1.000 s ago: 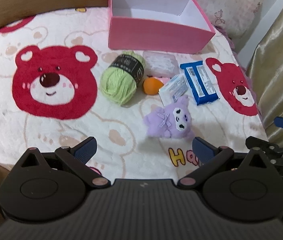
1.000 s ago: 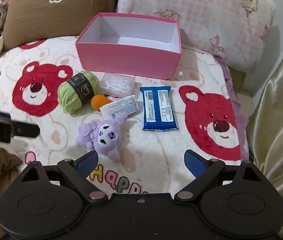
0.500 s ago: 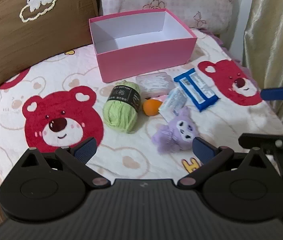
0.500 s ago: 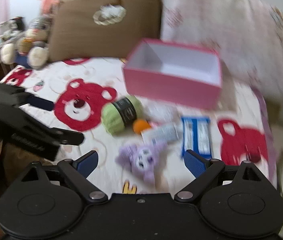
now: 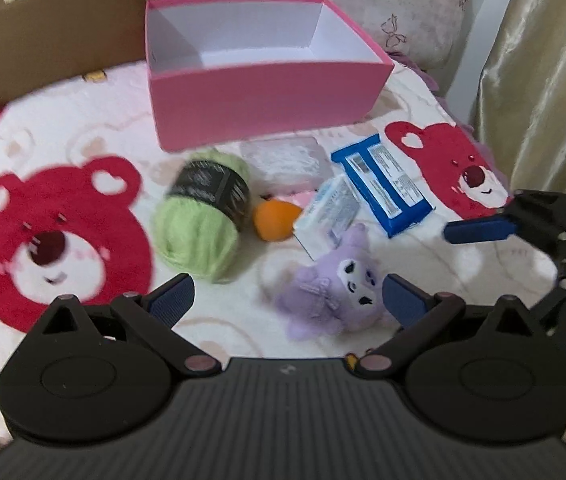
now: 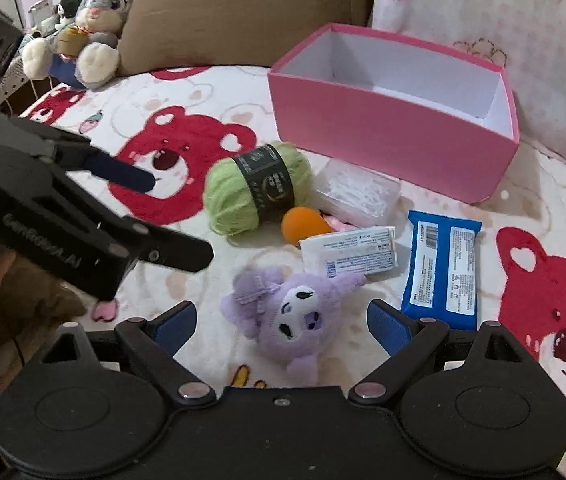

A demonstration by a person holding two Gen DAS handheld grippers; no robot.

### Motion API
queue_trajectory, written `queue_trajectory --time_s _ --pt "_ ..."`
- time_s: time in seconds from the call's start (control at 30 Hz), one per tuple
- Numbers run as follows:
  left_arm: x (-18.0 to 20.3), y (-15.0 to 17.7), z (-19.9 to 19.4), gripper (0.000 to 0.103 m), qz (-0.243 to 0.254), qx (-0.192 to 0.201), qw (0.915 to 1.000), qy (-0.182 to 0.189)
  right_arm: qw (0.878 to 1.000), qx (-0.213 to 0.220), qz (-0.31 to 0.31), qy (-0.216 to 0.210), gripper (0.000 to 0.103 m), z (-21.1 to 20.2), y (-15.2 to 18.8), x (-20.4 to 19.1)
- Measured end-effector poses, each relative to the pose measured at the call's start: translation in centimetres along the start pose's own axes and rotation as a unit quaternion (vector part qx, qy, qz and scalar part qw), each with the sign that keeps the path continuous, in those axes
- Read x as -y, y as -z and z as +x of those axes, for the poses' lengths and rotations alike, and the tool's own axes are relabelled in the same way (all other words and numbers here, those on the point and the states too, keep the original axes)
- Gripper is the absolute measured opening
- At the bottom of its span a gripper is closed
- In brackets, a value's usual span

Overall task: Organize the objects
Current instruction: 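Close the left gripper on the purple plush toy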

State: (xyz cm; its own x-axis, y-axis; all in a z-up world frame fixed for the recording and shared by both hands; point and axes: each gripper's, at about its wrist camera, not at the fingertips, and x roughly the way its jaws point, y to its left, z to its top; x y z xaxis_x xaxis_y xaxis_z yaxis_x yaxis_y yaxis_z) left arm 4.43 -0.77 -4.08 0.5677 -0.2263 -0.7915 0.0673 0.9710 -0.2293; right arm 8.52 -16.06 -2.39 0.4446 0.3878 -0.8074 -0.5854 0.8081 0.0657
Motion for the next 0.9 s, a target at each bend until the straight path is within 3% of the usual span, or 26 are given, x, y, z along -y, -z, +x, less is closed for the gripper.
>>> queue_trajectory --time_s 0.07,0.2,0.33,0.43,0.57,0.63,0.9 --pt "-0.5 0.8 1.5 0.100 -0.025 -0.014 0.9995 0.014 1.000 0.003 0.001 -0.010 0.094 1.3 0.5 0.2" --pt "-1.6 2.5 4.0 0.097 -0.080 -0.030 0.9949 0.053 0.999 -0.038 -0.021 -0.031 0.090 4.0 1.6 -0.4" --pt "-1.7 3.8 5.5 0.091 -0.109 -0.021 0.9902 0.085 0.999 -0.018 -0.040 -0.008 0.090 4.8 2.4 -0.4" --pt "-1.2 4.3 6.5 0.056 -0.106 -0.027 0.9907 0.081 0.999 -0.021 -0.003 -0.034 0.084 5.7 2.6 0.6" --pt "-1.3 4.9 7.2 0.053 -0.111 -0.016 0.9901 0.084 0.999 -0.022 0.007 -0.030 0.075 6.9 3.3 1.1" --pt "-1.3 4.8 7.0 0.053 -0.102 0.000 0.9911 0.085 1.000 -0.017 0.013 -0.020 0.065 6.8 3.5 1.6" --pt "-2.2 4.2 7.5 0.054 -0.116 -0.007 0.9879 0.103 0.997 -0.005 0.064 -0.047 0.058 6.9 4.4 4.1"
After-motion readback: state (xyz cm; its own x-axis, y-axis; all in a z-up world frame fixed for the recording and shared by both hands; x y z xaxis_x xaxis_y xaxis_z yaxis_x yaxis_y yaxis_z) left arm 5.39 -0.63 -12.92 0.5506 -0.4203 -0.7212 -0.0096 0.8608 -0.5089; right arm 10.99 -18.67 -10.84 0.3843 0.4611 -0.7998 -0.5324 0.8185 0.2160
